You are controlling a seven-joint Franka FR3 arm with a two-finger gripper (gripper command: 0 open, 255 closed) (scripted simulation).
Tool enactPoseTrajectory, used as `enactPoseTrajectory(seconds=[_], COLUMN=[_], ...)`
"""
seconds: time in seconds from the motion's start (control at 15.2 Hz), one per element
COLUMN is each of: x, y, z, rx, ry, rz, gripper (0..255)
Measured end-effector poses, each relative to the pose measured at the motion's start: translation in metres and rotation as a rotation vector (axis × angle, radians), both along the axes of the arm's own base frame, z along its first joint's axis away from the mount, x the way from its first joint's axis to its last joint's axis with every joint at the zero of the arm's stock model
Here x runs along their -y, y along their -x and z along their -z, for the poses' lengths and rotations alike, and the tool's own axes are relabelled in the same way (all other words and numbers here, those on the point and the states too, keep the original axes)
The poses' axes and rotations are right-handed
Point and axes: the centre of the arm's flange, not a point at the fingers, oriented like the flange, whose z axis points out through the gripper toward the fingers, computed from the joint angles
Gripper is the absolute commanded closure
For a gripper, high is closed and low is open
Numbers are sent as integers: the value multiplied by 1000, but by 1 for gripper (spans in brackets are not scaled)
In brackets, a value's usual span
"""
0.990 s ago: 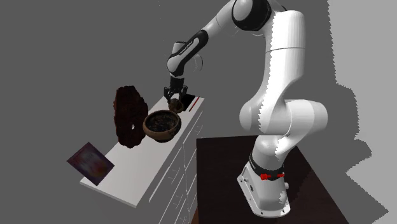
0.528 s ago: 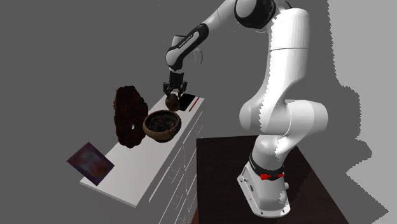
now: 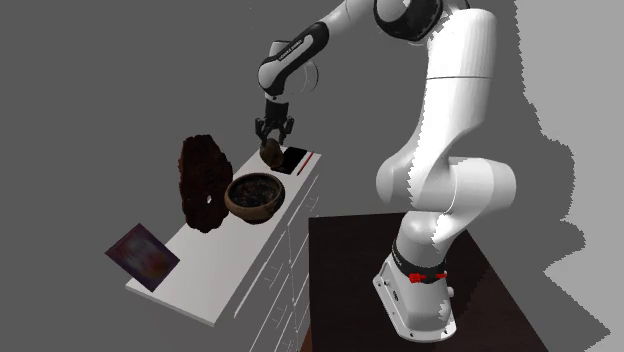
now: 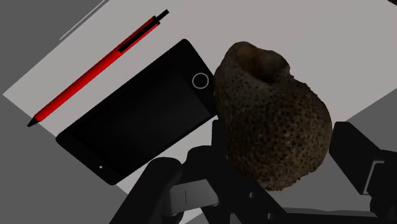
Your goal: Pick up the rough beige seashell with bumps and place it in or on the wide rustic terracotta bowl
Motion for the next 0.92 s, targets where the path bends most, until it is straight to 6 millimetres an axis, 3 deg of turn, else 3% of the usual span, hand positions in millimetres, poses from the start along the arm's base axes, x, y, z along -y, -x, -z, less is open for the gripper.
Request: enactPoseTrajectory(seconds=[0.92], x=[0], y=[-1], z=[-74], rx=[0], ry=[0], rz=[0], gripper=[255])
